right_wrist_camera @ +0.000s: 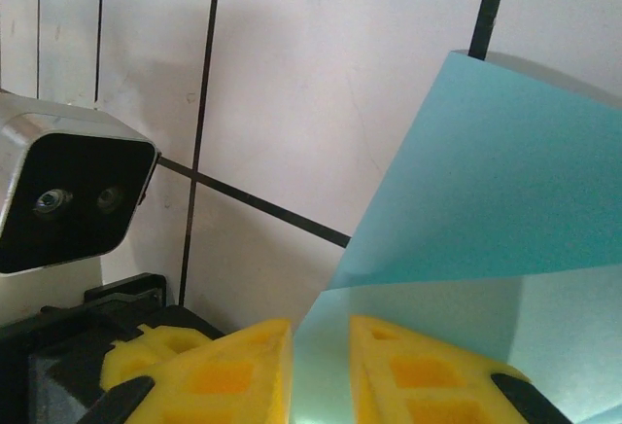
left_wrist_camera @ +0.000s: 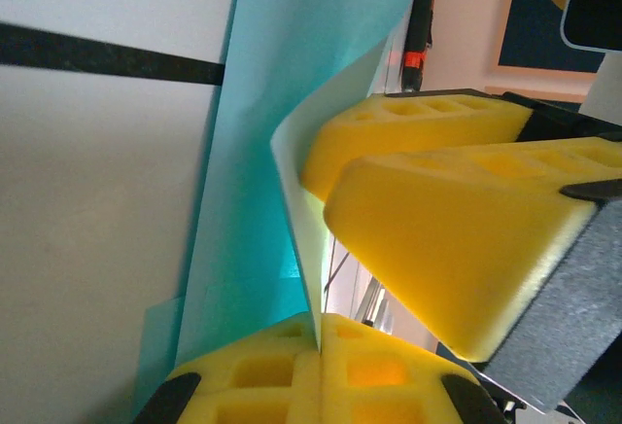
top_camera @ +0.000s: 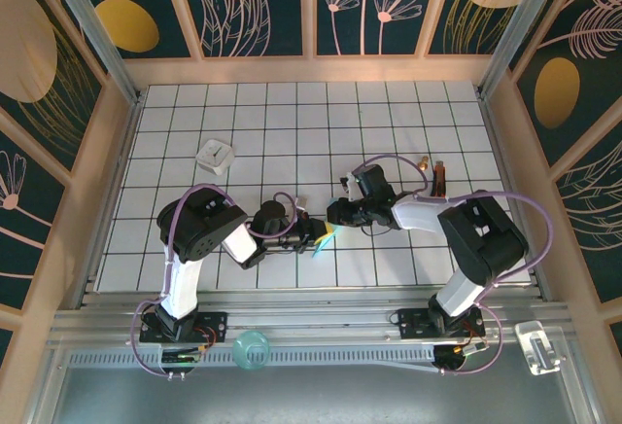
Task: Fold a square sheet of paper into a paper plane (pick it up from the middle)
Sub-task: Fold the wing for the fifth time at the center of the table.
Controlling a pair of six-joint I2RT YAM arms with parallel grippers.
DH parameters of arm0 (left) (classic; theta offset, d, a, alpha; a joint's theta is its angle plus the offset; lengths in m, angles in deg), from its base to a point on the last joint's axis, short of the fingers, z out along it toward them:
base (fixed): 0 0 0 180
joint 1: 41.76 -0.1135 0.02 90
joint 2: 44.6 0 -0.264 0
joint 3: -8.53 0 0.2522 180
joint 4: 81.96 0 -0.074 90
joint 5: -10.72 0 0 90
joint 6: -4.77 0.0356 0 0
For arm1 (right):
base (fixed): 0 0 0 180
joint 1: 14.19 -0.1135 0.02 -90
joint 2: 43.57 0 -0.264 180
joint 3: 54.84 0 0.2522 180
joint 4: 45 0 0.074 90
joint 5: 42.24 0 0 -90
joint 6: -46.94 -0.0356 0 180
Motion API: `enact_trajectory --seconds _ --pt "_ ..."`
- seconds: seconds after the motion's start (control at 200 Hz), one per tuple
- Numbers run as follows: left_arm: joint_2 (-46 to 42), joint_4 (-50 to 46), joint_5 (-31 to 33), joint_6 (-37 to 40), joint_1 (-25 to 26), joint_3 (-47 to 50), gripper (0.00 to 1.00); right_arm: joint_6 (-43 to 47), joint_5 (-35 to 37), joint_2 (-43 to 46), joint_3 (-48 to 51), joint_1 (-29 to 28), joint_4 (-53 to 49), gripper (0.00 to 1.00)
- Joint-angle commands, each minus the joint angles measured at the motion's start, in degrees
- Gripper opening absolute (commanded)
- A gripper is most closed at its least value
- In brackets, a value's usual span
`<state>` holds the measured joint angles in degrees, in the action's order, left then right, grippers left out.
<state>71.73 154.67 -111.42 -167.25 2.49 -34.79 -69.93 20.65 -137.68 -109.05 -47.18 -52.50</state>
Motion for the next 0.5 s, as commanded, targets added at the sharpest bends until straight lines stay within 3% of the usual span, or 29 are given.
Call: enact_trajectory --seconds 0.0,0.495 --pt "3.35 -6.13 1.2 -0.76 0.01 2.39 0.0 1.08 0.04 -1.23 0.4 0.12 1.43 0.22" --pt "3.33 -7.81 2.16 -1.65 0.0 3.46 0.0 2.44 0.12 -4.93 0.52 0.47 2.88 0.22"
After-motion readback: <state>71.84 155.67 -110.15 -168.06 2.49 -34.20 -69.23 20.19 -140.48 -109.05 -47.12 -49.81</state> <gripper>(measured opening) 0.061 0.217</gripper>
